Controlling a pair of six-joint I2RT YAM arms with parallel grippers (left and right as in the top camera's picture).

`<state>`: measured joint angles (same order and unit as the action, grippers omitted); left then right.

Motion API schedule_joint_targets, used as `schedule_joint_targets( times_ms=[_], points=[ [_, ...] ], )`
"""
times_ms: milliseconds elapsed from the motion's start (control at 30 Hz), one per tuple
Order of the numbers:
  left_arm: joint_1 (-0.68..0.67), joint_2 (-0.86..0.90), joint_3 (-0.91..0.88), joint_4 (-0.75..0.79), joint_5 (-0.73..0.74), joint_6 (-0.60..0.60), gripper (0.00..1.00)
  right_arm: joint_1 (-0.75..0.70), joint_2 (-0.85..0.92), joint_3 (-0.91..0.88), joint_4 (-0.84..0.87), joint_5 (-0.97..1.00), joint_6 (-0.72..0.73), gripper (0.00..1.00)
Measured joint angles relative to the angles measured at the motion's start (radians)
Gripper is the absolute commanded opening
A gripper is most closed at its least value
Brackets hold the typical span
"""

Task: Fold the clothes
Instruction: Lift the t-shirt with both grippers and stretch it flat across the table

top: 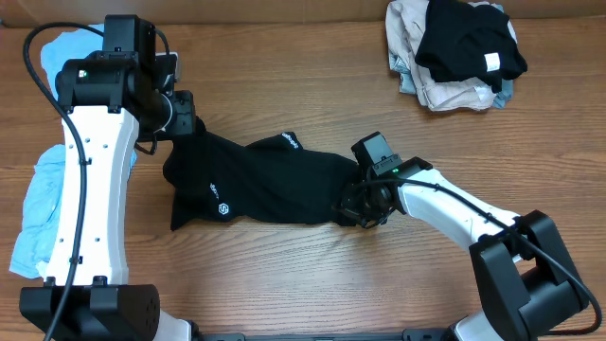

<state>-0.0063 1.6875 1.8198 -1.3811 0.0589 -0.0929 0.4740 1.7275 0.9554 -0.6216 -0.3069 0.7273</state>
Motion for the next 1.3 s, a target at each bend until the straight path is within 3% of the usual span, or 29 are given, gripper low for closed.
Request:
schedule_joint_targets(
  times_ms=[300,633,867,1100,1300],
  points=[
    [0.0,0.001,0.057,-0.018,-0.018,0.0,0.04,-0.14,-0.113,0.151,-0.214,0.016,-0.121,0.04],
    [0.0,0.002,0.444,-0.151,-0.025,0.032,0.04,-0.294,-0.393,0.538,-0.516,0.077,-0.277,0.04],
    [0.0,-0.002,0.695,-0.214,-0.025,0.069,0.04,-0.386,-0.468,0.771,-0.655,0.1,-0.34,0.04],
    [0.0,-0.087,0.834,-0.222,-0.036,0.096,0.04,-0.47,-0.543,1.054,-0.834,0.1,-0.396,0.04],
    [0.0,-0.217,0.856,-0.238,-0.11,0.097,0.04,-0.475,-0.605,1.155,-0.89,0.092,-0.415,0.04]
  ],
)
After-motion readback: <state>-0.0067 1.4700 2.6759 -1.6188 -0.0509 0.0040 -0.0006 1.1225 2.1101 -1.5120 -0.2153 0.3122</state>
